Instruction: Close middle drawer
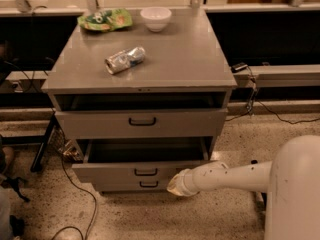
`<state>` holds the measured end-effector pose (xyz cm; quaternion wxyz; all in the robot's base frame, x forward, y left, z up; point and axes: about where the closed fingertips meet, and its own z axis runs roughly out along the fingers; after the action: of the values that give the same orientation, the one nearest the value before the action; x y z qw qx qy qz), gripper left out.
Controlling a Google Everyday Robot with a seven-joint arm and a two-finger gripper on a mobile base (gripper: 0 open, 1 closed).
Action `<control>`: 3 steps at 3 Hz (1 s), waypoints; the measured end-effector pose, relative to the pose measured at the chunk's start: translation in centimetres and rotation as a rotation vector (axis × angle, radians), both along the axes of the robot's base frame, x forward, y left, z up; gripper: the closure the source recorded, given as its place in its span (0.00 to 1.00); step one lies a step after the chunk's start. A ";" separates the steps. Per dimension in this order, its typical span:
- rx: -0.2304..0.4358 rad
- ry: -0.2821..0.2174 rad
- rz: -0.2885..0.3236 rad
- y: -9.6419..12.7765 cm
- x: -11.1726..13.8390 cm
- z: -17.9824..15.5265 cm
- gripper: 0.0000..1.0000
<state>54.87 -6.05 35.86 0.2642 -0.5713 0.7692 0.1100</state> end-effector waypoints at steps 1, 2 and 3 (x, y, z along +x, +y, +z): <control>0.025 -0.071 0.032 1.7 3.5 0.2 1.00; 0.045 -0.129 0.066 3.3 6.8 0.4 1.00; 0.045 -0.129 0.066 3.3 6.7 0.4 1.00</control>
Offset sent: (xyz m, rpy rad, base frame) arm 0.1252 0.0490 0.0097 0.0748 -0.2188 0.1158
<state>61.57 -2.72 36.28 0.3222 -0.5963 0.7286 0.0988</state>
